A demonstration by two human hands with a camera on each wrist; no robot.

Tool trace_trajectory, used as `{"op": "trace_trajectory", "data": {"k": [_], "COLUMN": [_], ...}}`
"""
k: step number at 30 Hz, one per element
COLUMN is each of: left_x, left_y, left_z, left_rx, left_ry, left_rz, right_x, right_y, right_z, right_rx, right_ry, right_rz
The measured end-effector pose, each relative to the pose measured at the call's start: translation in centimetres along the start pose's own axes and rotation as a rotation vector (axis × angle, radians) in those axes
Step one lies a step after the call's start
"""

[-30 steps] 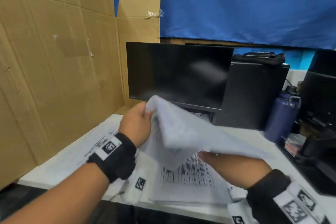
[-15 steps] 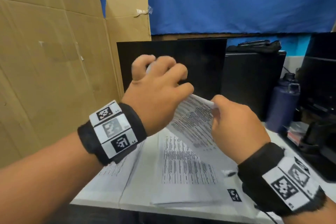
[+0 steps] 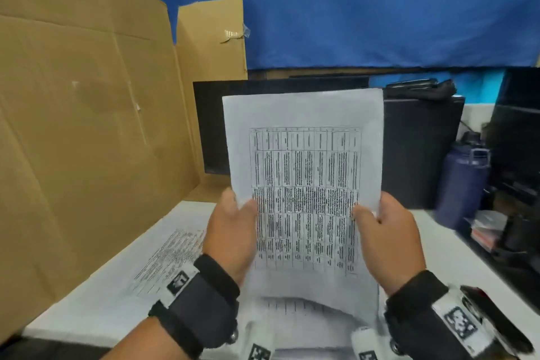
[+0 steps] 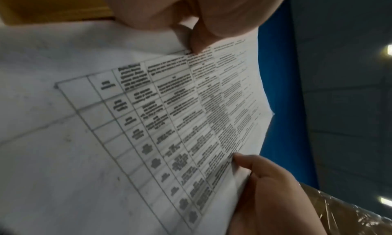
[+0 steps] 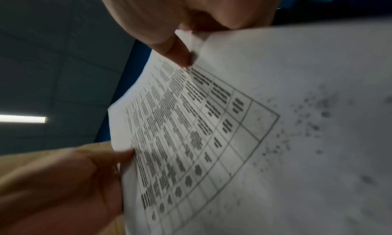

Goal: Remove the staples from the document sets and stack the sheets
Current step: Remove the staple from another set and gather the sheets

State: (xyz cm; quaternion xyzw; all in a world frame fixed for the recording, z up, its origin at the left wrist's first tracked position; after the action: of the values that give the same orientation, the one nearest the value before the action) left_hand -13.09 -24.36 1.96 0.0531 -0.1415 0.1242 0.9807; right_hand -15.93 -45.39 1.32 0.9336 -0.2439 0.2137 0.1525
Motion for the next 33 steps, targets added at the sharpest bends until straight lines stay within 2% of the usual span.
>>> {"op": "trace_trajectory", "data": {"k": [2,6,12,16,22,28,33], "left_x": [-1.1,-2.7,-3.5,-3.1,-2.6,-0.7,0.9], "left_y": [-0.3,-0.6,0.0,-0.1,0.1,0.5,0.5], "left_z": [-0.2,-3.1,-5.5,-7.2,-7.1,-4.4,-2.1], "left_rx": [0.045,0.034,0.131,0.144,0.071,-0.062,-0.061], "left_ry": [-0.056,0.082,0.174,0.261,0.271,0.155,0.138], "left_rz": [0.031,-0.051,-0.047,-0.058,-0.061,-0.028,-0.035], "right_x": [-1.0,-2.8,-3.0,-2.9,-2.5,0.7,3.2], "right_y": [-1.0,-2.2,-2.1,-2.4,-2.0,-0.8,-0.4], "right_z": [1.0,3.7,5.8,6.1,5.6,2.8,1.1], "right_rx": [0.085,0.148,0.173,0.159,0.182,0.238,0.227], "right_ry": [-0.046,-0.161,-0.232,-0.217,-0.175,0.005,0.044], "right_rz": [0.009,-0.025,-0.013,-0.001,-0.002,0.082,0.089]}}
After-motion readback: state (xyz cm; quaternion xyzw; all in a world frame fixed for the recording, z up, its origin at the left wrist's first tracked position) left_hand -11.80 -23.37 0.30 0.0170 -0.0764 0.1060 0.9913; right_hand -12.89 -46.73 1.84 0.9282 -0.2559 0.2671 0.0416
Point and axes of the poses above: each hand's wrist, its own x-axis towards the middle knuckle, its own y-axis out of the back of the hand, z = x × y, the point moved 1 cm from there along x, towards the middle knuckle, and after that the axes turned 1 degree about z, right-handed, at the moved point
